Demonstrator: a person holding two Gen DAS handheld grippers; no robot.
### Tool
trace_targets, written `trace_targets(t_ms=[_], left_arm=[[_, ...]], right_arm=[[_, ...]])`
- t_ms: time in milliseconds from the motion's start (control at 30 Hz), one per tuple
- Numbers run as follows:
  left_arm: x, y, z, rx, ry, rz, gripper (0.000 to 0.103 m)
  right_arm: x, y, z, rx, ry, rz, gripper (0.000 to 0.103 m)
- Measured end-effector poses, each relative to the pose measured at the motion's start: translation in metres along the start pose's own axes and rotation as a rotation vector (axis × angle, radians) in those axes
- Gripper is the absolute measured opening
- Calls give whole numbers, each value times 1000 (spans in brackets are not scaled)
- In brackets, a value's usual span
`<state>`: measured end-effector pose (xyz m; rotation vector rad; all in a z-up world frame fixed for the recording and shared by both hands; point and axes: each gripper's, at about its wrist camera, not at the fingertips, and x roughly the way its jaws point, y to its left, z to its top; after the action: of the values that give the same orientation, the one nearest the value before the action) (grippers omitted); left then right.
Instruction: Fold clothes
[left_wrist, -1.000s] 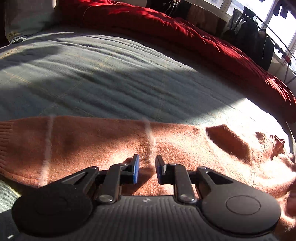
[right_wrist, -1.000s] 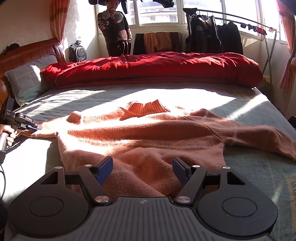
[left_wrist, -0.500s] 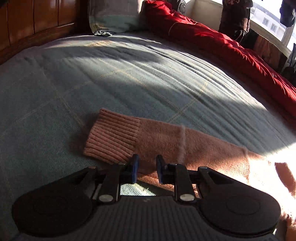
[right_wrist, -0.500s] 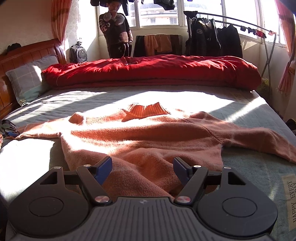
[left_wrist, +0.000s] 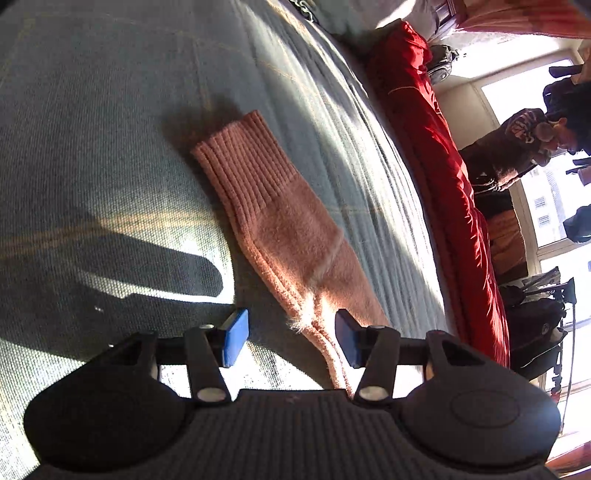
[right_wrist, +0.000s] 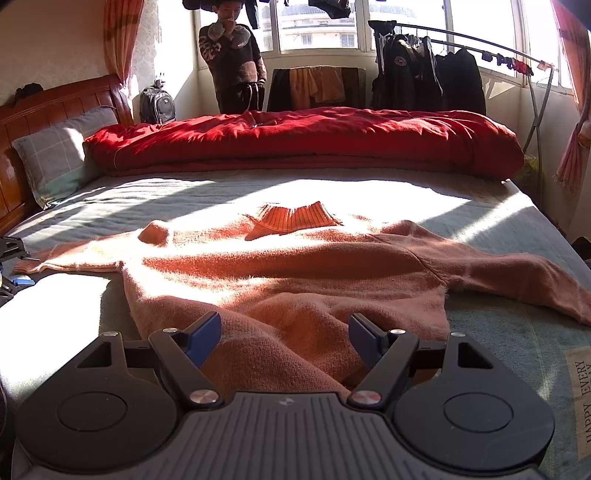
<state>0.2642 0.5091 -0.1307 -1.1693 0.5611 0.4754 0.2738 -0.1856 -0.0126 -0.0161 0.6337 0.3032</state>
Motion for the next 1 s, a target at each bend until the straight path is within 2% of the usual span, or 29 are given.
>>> trace_targets(t_ms=[67, 100, 133, 167, 200, 300, 367, 533, 567, 633, 733, 867, 1000], left_arm=[[2, 0, 3, 16, -71, 10, 47], [4, -5, 5, 50, -97, 46, 46], [6, -10, 8, 84, -123, 82, 35], [8, -16, 9, 125, -147, 120, 15], [9, -25, 10, 189, -165, 161, 8], [14, -40, 9, 306, -198, 241, 9], [15, -39, 9, 321, -203, 277, 13], [5, -38, 10, 329, -205, 308, 21], [0, -38, 10, 336, -211, 330, 25], [-9, -39, 9, 349, -219, 370, 25], [-25, -41, 3, 363, -206, 366, 26], [-45, -45, -8, 389, -186, 357, 34], [-49, -74, -48, 553, -105, 305, 35]], right_arm=[[1, 1, 0, -4, 5, -9, 80], [2, 3, 1, -9, 7, -10, 80], [2, 4, 1, -14, 8, -11, 80], [2, 5, 1, -19, 9, -12, 80], [2, 6, 1, -24, 11, -13, 80], [3, 9, 1, -34, 16, -13, 80], [4, 10, 1, -35, 20, -11, 80], [3, 11, -1, -55, 49, -11, 81], [2, 10, -2, -57, 50, -14, 81], [-1, 8, -5, -57, 53, -20, 83], [-5, 2, -10, -38, 56, -21, 83], [-12, -5, -17, -16, 63, -16, 85], [-20, -9, -25, 1, 72, -17, 85]])
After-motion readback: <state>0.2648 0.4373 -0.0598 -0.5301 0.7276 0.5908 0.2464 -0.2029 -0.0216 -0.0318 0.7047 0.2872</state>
